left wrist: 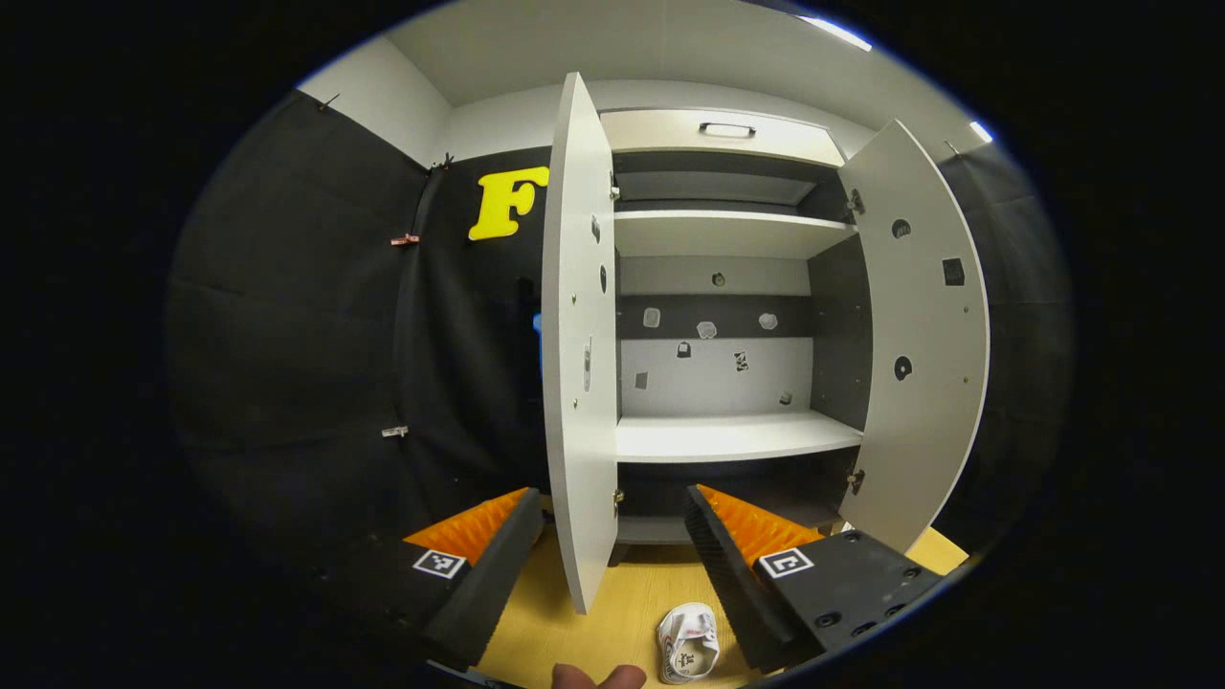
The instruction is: Grab one shoe with the right hand and put it into the shoe cabinet, grab the other shoe with the left hand and put it into the shoe cabinet; then close the right door with the right hand and the left door with the left hand.
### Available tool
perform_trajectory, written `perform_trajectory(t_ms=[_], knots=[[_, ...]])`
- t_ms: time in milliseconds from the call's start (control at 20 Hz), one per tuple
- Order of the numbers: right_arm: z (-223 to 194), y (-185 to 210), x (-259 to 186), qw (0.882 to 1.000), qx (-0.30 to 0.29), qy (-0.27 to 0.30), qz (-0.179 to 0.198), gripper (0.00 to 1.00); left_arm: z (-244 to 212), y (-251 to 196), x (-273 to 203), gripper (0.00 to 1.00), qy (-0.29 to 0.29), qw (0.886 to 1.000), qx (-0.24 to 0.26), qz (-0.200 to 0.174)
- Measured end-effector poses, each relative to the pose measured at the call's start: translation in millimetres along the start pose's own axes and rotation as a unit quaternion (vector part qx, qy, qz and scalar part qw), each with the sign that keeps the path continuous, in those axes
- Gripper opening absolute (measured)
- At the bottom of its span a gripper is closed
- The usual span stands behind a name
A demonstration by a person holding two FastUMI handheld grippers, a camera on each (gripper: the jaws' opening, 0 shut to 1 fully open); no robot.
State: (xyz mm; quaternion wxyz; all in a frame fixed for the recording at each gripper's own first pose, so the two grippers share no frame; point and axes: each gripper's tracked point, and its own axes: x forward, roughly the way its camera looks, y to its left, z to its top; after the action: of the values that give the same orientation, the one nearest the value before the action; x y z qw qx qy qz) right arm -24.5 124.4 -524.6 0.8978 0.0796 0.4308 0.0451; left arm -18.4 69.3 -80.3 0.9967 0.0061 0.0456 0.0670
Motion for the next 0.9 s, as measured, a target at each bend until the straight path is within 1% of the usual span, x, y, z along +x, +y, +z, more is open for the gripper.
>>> perform_trajectory(t_ms=[50, 100, 150, 200, 250, 300, 450, 600, 700, 900], knots=[[2, -2, 5, 1.0, -0.004, -0.008, -0.01, 0.31, -5, 0, 1, 0.95, 0.006, 1.0, 0.0, 0.0], [8, -5, 9, 1.0, -0.006, -0.014, -0.013, 0.31, -10, 1, 2, 0.95, 0.011, 1.0, 0.001, 0.0], [7, -4, 20, 1.0, -0.005, -0.018, -0.006, 0.15, -13, 1, 4, 0.95, 0.016, 1.0, 0.002, 0.0], [8, -2, 10, 1.0, -0.006, -0.016, 0.005, 0.11, -17, 2, 5, 0.95, 0.019, 1.0, 0.003, 0.0], [11, -3, 3, 1.0, -0.001, -0.014, 0.011, 0.12, -19, 2, 7, 0.95, 0.022, 1.0, 0.003, -0.001], [11, -4, 10, 1.0, 0.005, -0.009, 0.014, 0.06, -21, 2, 8, 0.95, 0.023, 1.0, 0.004, -0.003], [28, -10, -7, 1.0, 0.005, -0.014, 0.019, 0.05, -23, 1, 9, 0.95, 0.023, 1.0, 0.001, -0.009], [54, -4, -37, 0.998, 0.024, -0.023, 0.05, 0.05, -22, 0, 9, 0.95, 0.022, 1.0, -0.007, -0.016], [79, -2, -63, 0.997, 0.03, -0.042, 0.062, 0.05, -18, -2, 9, 0.95, 0.017, 1.0, -0.007, -0.02], [143, 7, -119, 0.993, 0.007, -0.087, 0.077, 0.05, -17, -5, 8, 0.95, 0.015, 0.999, -0.015, -0.024]])
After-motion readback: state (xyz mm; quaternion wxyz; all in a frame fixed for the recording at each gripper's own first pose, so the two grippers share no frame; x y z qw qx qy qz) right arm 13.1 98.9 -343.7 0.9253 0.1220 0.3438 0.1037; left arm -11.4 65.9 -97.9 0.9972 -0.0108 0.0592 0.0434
